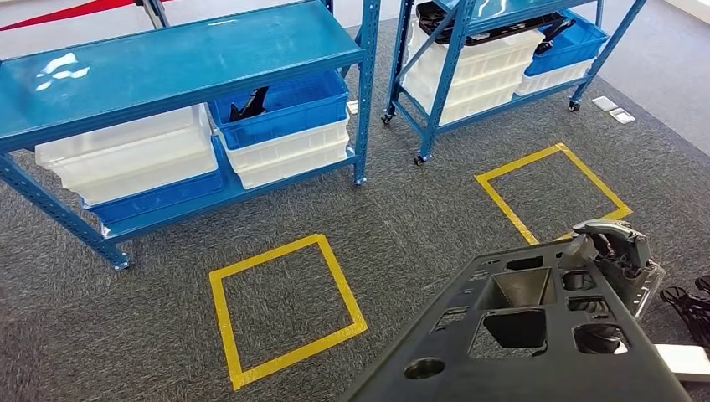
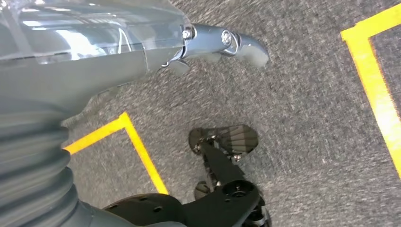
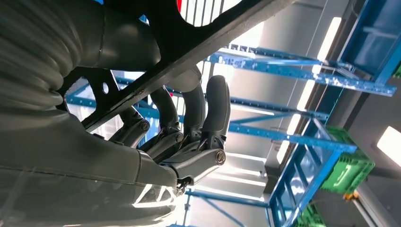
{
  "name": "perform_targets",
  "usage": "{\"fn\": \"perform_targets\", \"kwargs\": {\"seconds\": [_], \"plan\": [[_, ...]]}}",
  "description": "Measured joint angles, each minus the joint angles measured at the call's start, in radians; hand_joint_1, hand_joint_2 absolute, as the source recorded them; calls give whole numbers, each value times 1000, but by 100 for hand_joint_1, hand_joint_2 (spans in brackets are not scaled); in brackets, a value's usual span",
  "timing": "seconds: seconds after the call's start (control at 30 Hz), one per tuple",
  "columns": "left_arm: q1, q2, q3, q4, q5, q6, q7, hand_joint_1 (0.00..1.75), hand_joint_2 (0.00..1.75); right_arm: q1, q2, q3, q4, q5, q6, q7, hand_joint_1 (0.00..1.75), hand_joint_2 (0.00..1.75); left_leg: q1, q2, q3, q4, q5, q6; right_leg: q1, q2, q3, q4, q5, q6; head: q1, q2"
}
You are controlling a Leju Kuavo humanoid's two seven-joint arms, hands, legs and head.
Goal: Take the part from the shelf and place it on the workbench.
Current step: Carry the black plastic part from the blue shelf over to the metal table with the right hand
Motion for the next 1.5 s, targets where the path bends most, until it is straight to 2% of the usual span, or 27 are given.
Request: {"fn": "perform_targets", "kwargs": {"seconds": [0.07, 0.1, 0.17, 0.23, 0.3, 0.37, 0.4, 0.47, 0.5, 0.57, 0.6, 0.67, 0.73, 0.8, 0.87, 0.9, 0.93, 0.97, 1.03, 1.1, 1.17, 1.2, 1.27, 1.33, 1.4, 1.43, 1.5], "plan": [[-1, 0, 0, 0, 0, 0, 0, 0, 175, 1, 0, 0, -2, 2, -2, -1, 175, 175, -5, 17, 4, 1, -4, -7, 9, -31, 43, -86, 25, -7, 4, 0], [-1, 0, 0, 0, 0, 0, 0, 0, 175, 2, 1, 0, -4, 2, -3, -1, 175, 175, -8, 24, 6, 0, -6, -9, 13, -34, 45, -94, 22, -10, 2, 0], [-2, 0, 0, 0, -1, 0, 0, 0, 175, 6, 1, -1, -5, 3, -5, -2, 175, 175, -8, 32, 11, 0, -10, -17, 9, -14, 41, -94, 25, -16, -5, 0], [-3, -1, 0, 0, -2, 0, -2, 0, 175, 8, 2, -2, -8, 4, -7, -2, 175, 175, -5, -4, 0, 37, -40, -26, -1, 3, 43, -98, 29, -28, -14, 0], [-1, -1, -1, 0, -2, -1, -3, 0, 175, 9, 3, -2, -11, 4, -7, -2, 175, 175, -2, -54, -50, 151, -102, -29, -4, 21, 45, -100, 30, -39, -26, 0], [3, -1, 0, 0, -3, 0, -3, 0, 175, 10, 3, -2, -11, 4, -7, -2, 175, 175, -1, -67, -105, 271, -144, -31, -5, 43, 45, -99, 30, -42, -34, 0], [3, -1, 0, 0, -3, 0, -3, 0, 175, 10, 4, -2, -11, 4, -7, -2, 175, 175, 1, -68, -115, 288, -138, -31, -6, 55, 46, -99, 30, -42, -36, 0], [3, -1, 0, 0, -3, 0, -3, 0, 175, 11, 5, -2, -11, 4, -7, -2, 175, 175, 9, -75, -85, 211, -75, -35, -11, 82, 47, -94, 28, -38, -38, 0], [3, -1, 0, 0, -3, 0, -3, 0, 175, 11, 5, -2, -11, 4, -7, -2, 175, 175, 16, -95, -58, 147, -41, -39, -13, 95, 47, -90, 24, -32, -39, 0], [3, -1, 0, 1, -3, 0, -3, 0, 175, 11, 6, -2, -11, 4, -8, -2, 175, 175, 25, -138, -17, 48, -10, -44, -15, 118, 41, -80, 21, -18, -40, 0], [4, -1, 0, 1, -3, 0, -3, 0, 175, 11, 7, -2, -11, 4, -8, -2, 175, 175, 25, -151, -10, 31, -13, -43, -16, 129, 38, -80, 22, -11, -40, 0], [3, -1, 0, 2, -3, 0, -3, 0, 175, 14, 7, -2, -13, 4, -10, -2, 175, 175, 19, -136, -7, 25, -13, -34, -18, 148, 32, -86, 30, 3, -38, 0], [1, -1, 0, 1, -3, 0, -3, 0, 175, 17, 7, -3, -13, 4, -11, -2, 175, 175, 16, -112, -5, 20, -9, -21, -14, 119, 18, -68, 18, 11, -31, 0], [0, -1, 0, 1, -3, 0, -3, 0, 175, 17, 7, -3, -13, 5, -11, -2, 175, 175, 12, -83, -6, 18, -8, -10, -10, 64, -30, 27, -33, 14, -18, 0], [1, -1, 0, 1, -4, 0, -3, 0, 175, 16, 8, -3, -13, 5, -12, -2, 175, 175, 8, -53, -6, 18, -10, -6, -9, 45, -91, 154, -83, 15, -9, 0], [1, -1, 0, 1, -4, 0, -3, 0, 175, 16, 8, -3, -13, 5, -12, -2, 175, 175, 7, -39, -6, 18, -10, -5, -9, 42, -106, 184, -87, 15, -6, 0], [1, -1, 0, 1, -5, 0, -3, 0, 175, 17, 8, -3, -13, 6, -12, -2, 175, 175, 7, -25, -5, 18, -11, -5, -9, 40, -101, 176, -72, 14, -3, 0], [0, -1, 0, 1, -5, 0, -3, 0, 175, 16, 8, -3, -13, 6, -12, -3, 175, 175, 6, -13, -4, 18, -13, -5, -9, 32, -77, 129, -43, 13, 1, 0], [-2, -1, 0, 1, -6, 0, -3, 0, 175, 15, 8, -3, -14, 6, -12, -4, 175, 175, 4, 7, 0, 18, -16, -9, -3, -6, -6, -6, 13, 9, 10, 0], [-2, -1, 0, 0, -6, 0, -3, 0, 175, 15, 8, -4, -16, 7, -12, -4, 175, 175, -1, 23, 4, 17, -20, -16, 5, -29, 26, -74, 28, 2, 12, 0], [-3, -1, 0, 0, -6, 0, -3, 0, 175, 16, 8, -6, -18, 7, -12, -5, 175, 175, -5, 39, 10, 11, -22, -23, 9, -14, 23, -78, 27, -6, 6, 0], [-4, -1, 0, 0, -6, 0, -4, 0, 175, 16, 8, -7, -20, 7, -12, -5, 175, 175, -4, 38, 14, 12, -27, -28, 4, -5, 25, -81, 29, -11, 2, 0], [-4, -1, 0, 0, -6, -1, -4, 0, 175, 16, 8, -8, -23, 8, -12, -5, 175, 175, 0, -1, 1, 60, -63, -34, -5, 13, 30, -88, 32, -27, -10, 0], [-1, -1, -1, 0, -6, -2, -4, 0, 175, 14, 8, -8, -25, 9, -12, -5, 175, 175, 2, -53, -53, 188, -128, -35, -9, 32, 32, -89, 33, -39, -24, 0], [2, 0, 0, 0, -7, -1, -3, 0, 175, 15, 8, -8, -25, 9, -12, -5, 175, 175, 3, -69, -104, 291, -158, -36, -9, 57, 32, -88, 33, -41, -31, 0], [2, 0, 0, 0, -7, -1, -3, 0, 175, 15, 9, -8, -25, 9, -12, -5, 175, 175, 5, -70, -107, 292, -144, -37, -10, 70, 33, -87, 32, -41, -32, 0], [2, 0, 0, 0, -7, -1, -3, 0, 175, 15, 9, -8, -25, 9, -12, -5, 175, 175, 13, -83, -69, 189, -74, -40, -15, 97, 35, -82, 28, -34, -35, 0]]}}
